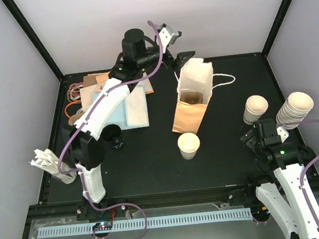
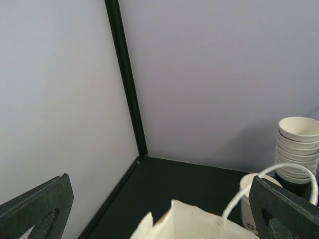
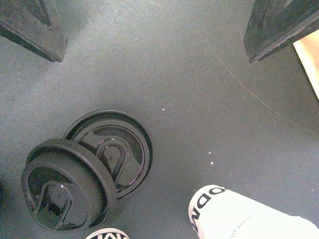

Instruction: Pack the takeout coffee

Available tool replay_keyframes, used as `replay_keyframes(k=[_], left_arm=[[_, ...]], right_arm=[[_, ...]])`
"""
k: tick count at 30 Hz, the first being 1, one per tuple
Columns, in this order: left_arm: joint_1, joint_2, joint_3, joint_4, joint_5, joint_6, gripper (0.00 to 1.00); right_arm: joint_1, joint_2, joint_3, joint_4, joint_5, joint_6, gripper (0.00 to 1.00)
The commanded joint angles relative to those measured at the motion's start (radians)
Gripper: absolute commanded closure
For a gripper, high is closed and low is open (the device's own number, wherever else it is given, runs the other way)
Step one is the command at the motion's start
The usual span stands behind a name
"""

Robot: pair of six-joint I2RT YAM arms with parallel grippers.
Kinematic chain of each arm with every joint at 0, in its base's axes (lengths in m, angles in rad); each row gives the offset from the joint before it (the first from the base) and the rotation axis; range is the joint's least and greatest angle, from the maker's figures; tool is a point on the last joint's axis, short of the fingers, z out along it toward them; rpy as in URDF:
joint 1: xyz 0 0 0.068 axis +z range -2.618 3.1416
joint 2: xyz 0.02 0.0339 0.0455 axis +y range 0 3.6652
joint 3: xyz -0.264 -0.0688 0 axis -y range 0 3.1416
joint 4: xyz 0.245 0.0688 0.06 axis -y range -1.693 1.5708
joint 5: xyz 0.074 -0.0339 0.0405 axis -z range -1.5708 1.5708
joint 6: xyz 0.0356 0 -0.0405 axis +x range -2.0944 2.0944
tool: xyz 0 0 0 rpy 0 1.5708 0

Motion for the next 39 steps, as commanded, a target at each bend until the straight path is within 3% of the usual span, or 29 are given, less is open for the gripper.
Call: replay_keyframes(k=[1,3,9,18,31,36,38,39], left_arm=[[0.025,0.002,0.035,-0.059,0.138,-0.066,0.01],[0.029,-0.007,0.023,-0.038,0.13,-0.072,0.01],[0.051,0.068,0.21,-0.168,0.147,-0.036,0.01],[0.063,0.096,0.262,-0.199,0.144,-0.046,0.01],[0.048,-0.108,0.039,-0.23,0.05,0.01,0.01],[0.047,-0.176,-0.161,-0.018,0.041,0.014,0.01],[0.048,-0.136,-0.109,-0.003,0.023,0.028,0.01],[0.05,-0.096,-0.036,-0.071,0.023,0.037,0.01]], right_arm=[[-0.005,0.003,0.025,0.0,-0.01,0.004,0.0],[-0.006,0.008,0.024,0.002,-0.014,0.0,0.0],[-0.006,0.013,0.018,0.004,-0.026,-0.006,0.0],[-0.005,0.005,0.023,0.007,-0.039,-0.007,0.0],[-0.006,-0.005,0.003,0.009,-0.055,-0.006,0.0],[-0.006,-0.005,0.003,0.011,-0.054,-0.013,0.0],[-0.007,-0.003,0.0,0.017,-0.061,-0.016,0.0],[-0.006,0.0,-0.001,0.019,-0.063,-0.016,0.0]])
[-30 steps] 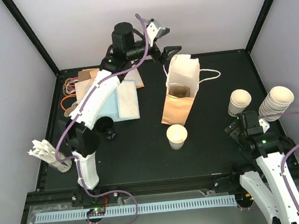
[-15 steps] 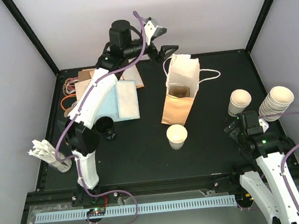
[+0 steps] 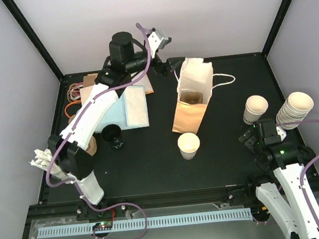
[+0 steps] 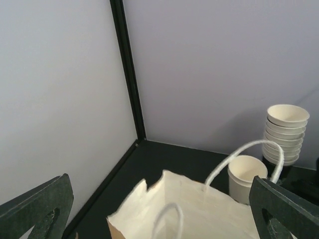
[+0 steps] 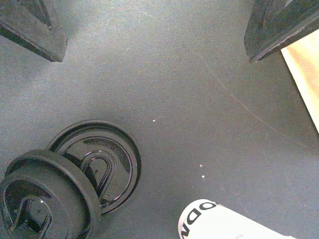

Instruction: Pack the takeout coffee

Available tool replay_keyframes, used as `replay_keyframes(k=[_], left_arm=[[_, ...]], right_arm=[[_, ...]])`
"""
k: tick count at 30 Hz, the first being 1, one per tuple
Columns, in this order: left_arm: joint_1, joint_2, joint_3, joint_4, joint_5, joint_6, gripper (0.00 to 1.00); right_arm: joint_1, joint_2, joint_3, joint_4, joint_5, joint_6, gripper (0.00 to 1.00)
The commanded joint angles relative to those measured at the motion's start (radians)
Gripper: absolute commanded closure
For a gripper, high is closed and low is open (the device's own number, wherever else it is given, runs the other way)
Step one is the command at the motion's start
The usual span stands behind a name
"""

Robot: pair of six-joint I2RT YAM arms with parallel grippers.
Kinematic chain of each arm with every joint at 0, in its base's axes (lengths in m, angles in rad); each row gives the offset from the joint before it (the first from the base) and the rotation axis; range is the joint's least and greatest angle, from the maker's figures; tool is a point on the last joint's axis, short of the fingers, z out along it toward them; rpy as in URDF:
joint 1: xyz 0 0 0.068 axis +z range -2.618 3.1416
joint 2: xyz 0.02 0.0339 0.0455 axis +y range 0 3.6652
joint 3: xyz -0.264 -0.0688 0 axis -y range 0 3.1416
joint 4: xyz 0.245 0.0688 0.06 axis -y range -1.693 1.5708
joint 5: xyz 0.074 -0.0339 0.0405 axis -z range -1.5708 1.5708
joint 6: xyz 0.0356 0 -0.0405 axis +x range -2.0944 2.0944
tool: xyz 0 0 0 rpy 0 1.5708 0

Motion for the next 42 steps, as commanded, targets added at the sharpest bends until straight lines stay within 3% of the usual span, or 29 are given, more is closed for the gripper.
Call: replay_keyframes(k=[1,5,17,27,34,42], left_arm=[[-0.001,0.118,0.197,-0.024,-0.026,0.047,0.01],[0.007,0.293,0.536,-0.235,0.022,0.05,0.01],[0.006,0.301,0.525,-0.203,-0.006,0.102,0.01],[0.003,0.172,0.381,-0.237,-0.062,0.157,0.01],[0.001,0.051,0.161,-0.102,-0.057,0.147,0.01],[-0.013,0.033,0.087,-0.079,-0.056,0.132,0.01]], right_arm=[[-0.005,-0.001,-0.002,0.016,-0.005,-0.009,0.0],[-0.006,0.002,-0.001,0.019,-0.002,-0.009,0.0],[-0.012,0.032,-0.012,0.052,-0.028,-0.022,0.0],[-0.017,0.029,-0.014,0.05,-0.043,-0.026,0.0],[-0.016,0.019,-0.024,0.049,-0.056,-0.024,0.0],[-0.016,0.014,-0.019,0.036,-0.045,-0.03,0.0]])
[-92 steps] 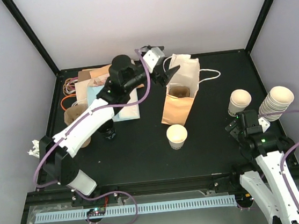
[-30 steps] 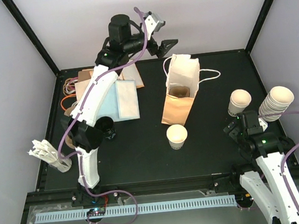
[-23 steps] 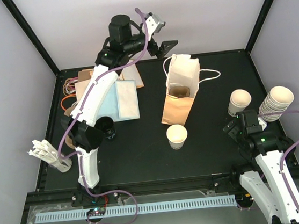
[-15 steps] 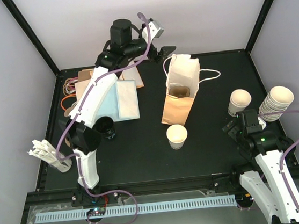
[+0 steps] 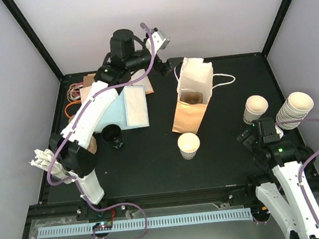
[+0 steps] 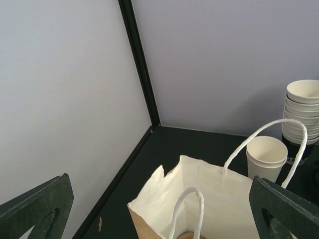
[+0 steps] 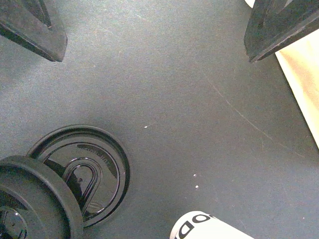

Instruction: Pack the takeout coffee

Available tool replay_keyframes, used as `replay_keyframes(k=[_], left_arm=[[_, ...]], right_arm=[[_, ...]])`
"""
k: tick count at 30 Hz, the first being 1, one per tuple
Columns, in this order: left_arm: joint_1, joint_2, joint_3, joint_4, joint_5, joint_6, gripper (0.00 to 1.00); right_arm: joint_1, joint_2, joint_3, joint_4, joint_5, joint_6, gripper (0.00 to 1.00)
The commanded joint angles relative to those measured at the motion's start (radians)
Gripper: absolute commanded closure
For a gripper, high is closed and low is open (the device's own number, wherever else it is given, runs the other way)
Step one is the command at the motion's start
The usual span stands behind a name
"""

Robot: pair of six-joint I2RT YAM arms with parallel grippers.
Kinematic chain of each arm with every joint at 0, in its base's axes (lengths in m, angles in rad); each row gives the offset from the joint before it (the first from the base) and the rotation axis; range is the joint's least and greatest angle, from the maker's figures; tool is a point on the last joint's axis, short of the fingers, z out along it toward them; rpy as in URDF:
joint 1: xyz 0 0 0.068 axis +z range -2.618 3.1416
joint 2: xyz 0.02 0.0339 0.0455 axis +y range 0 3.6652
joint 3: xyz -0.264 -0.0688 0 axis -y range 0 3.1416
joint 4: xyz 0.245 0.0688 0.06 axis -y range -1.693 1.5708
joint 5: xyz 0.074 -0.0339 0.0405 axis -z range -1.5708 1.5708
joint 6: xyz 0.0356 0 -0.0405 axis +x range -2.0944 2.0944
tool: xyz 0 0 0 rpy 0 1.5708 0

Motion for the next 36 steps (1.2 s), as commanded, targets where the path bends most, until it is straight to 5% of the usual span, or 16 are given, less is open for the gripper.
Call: replay_keyframes(k=[1,36], left_arm=[[-0.013,-0.014,-0.036,0.051,0.004,-0.002,0.01],[-0.041,-0.025,-0.095,0.057,-0.002,-0.016,0.01]], right_arm=[[-0.006,-0.009,-0.004,-0.001,0.006,-0.01,0.0],[-0.016,0.002,-0.006,-0.004,0.008,-0.024,0.0]])
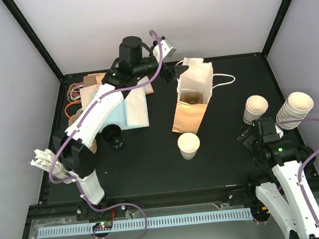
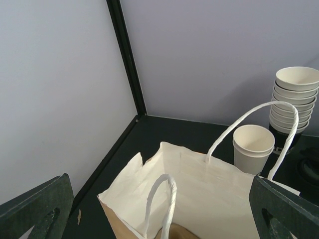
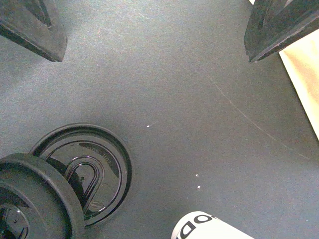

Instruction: Pack the takeout coffee

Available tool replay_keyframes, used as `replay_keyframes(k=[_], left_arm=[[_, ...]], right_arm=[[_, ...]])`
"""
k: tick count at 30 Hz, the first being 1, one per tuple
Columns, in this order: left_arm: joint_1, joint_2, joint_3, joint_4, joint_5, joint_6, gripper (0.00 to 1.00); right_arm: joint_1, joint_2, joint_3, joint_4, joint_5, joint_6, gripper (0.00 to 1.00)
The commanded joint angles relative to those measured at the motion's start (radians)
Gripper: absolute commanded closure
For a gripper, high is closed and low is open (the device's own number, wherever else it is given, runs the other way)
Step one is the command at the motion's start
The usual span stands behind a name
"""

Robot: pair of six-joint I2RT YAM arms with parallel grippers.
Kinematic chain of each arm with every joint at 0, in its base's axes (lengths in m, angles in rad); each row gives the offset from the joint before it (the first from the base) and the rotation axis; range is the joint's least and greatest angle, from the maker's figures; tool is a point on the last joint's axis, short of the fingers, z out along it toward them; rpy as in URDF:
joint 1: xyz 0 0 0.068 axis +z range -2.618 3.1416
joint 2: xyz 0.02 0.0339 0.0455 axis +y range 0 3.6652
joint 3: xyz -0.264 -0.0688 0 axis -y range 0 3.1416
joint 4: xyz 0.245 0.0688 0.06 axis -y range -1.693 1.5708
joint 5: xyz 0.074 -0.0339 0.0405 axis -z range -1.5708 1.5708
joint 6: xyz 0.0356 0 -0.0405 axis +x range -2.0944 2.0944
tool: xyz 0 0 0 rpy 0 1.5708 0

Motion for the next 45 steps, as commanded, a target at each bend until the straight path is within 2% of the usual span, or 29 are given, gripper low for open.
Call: replay_keyframes(k=[1,6,17,21,28,35,45], left_arm=[[-0.006,-0.032,0.007,0.009,0.01,-0.011,0.01],[-0.007,-0.099,-0.042,0.026,0.006,-0.065,0.01],[-0.008,-0.356,-0.314,0.13,-0.086,-0.187,0.01],[-0.008,-0.45,-0.425,0.176,-0.112,-0.243,0.01],[-0.01,-0.581,-0.589,0.254,-0.149,-0.381,0.01],[-0.011,-0.678,-0.72,0.302,-0.243,-0.427,0.01],[-0.018,-0.68,-0.714,0.09,-0.224,-0.527,0.01]], right_arm=[[-0.01,-0.004,-0.005,-0.004,0.006,-0.006,0.0],[-0.012,-0.01,0.006,-0.018,0.008,-0.008,0.0],[-0.036,0.045,0.143,-0.116,0.107,-0.045,0.0],[-0.11,0.106,0.186,-0.117,0.114,-0.113,0.0],[-0.359,0.184,0.181,-0.038,-0.015,-0.269,0.04],[-0.428,0.204,0.171,0.019,-0.005,-0.279,0.05],[-0.438,0.209,0.091,0.212,0.099,-0.199,0.05]])
